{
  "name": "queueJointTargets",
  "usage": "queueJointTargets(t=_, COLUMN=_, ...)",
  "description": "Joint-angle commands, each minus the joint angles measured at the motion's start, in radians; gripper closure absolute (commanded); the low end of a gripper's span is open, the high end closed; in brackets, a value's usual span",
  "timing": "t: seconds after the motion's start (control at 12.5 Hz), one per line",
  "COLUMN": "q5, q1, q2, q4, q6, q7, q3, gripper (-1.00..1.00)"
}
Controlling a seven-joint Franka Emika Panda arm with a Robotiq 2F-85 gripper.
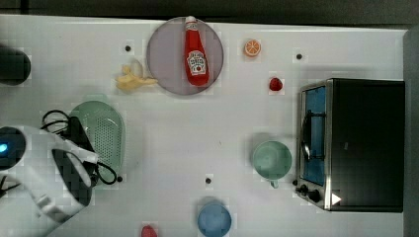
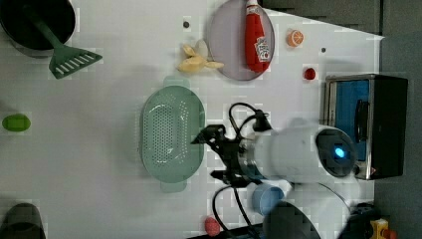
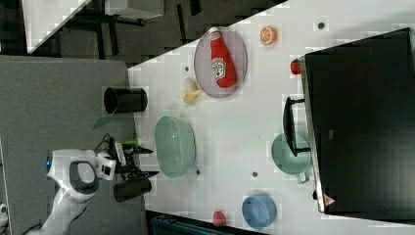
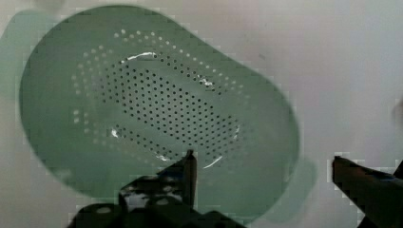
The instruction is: Drag strainer left to right.
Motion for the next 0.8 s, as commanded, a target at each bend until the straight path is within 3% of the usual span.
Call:
queueJointTargets(t=0.08, q5=-0.050, q1=-0.018, q2=0.096, q4=0.017, q6=0.088, q7=0.270, q3=-0.023, gripper=-1.00)
queueJointTargets(t=0.4, q5=-0.132, q1=-0.004, q2=0.257, q4=0.018, q6=0.267, q7=0.322, q3=-0.049, gripper=-1.00)
queueJointTargets(t=0.8, q5=-0.165, q1=0.037, q2=0.345, q4=0.018, q6=0.351, q7=0.321, q3=-0.148, gripper=-1.00)
